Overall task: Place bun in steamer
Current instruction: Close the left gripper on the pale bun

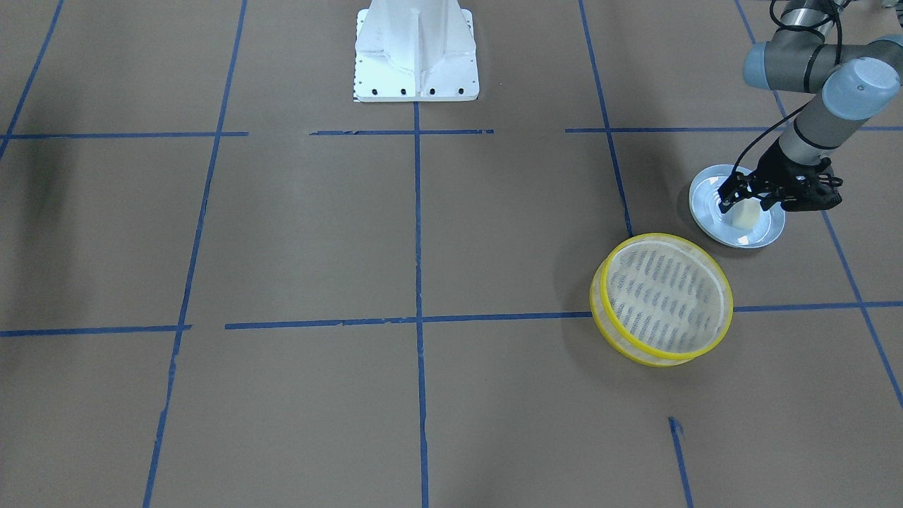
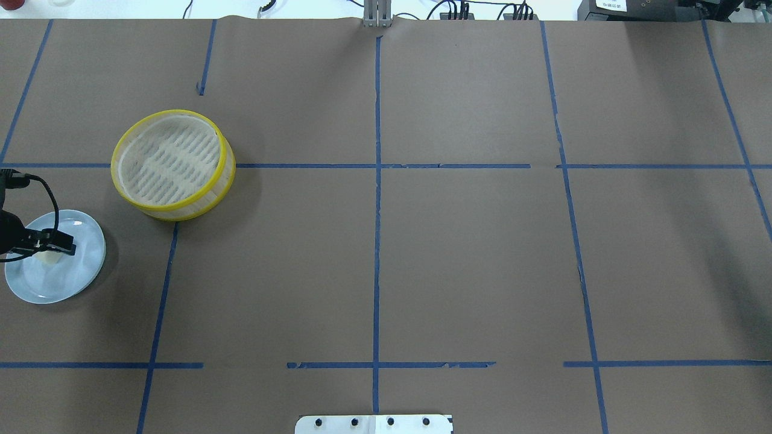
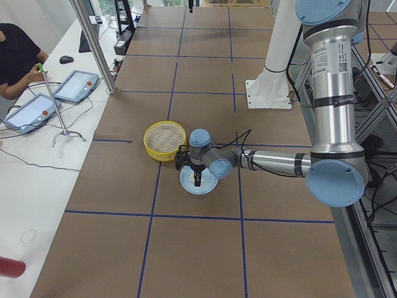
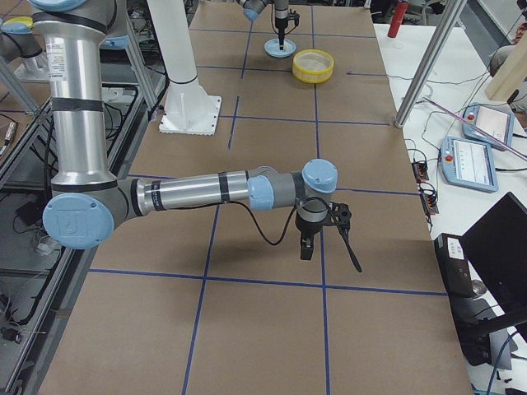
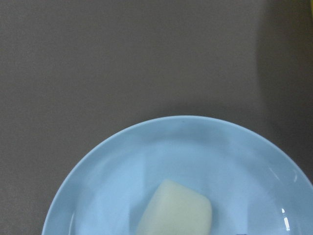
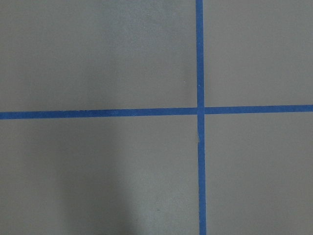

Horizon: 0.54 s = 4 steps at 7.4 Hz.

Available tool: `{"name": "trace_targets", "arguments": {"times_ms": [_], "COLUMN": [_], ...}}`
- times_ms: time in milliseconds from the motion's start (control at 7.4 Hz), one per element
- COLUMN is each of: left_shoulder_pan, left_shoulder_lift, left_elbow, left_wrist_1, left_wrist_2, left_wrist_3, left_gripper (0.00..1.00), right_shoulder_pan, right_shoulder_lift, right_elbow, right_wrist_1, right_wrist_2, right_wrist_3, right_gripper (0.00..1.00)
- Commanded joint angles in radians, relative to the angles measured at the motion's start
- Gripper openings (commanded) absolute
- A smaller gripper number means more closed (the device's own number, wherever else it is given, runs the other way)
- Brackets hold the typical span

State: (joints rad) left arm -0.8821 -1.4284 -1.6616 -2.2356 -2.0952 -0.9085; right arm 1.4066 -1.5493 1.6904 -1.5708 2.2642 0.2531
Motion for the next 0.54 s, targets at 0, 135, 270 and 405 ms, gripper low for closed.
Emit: {"name": "trace_targets", "arguments": {"times_ms": [0, 135, 270, 405], "left_shoulder_pan": [0.000, 0.000, 0.000, 0.000], "left_shoulder_lift": [-0.001, -0.001, -0.001, -0.001], "left_elbow": [-0.006, -0.006, -0.006, -0.006], "left_wrist_1": [0.001, 0.001, 0.001, 0.002], "left_wrist_2": [0.000, 0.000, 0.000, 0.000], "left_wrist_3": [-0.001, -0.001, -0.001, -0.001], "left_gripper": [0.63, 0.58, 0.52, 0.45], "right_shoulder_pan": [-0.001, 0.000, 0.000, 0.000], "right_shoulder_lift": [0.000, 0.000, 0.000, 0.000], "right_elbow": [0.000, 0.000, 0.000, 0.000], "right_wrist_1": [0.000, 0.000, 0.000, 0.000], "right_wrist_2": [0.000, 0.000, 0.000, 0.000], "right_wrist_3": [0.000, 0.000, 0.000, 0.000], "right_gripper": [1.00, 1.00, 1.00, 1.00]}}
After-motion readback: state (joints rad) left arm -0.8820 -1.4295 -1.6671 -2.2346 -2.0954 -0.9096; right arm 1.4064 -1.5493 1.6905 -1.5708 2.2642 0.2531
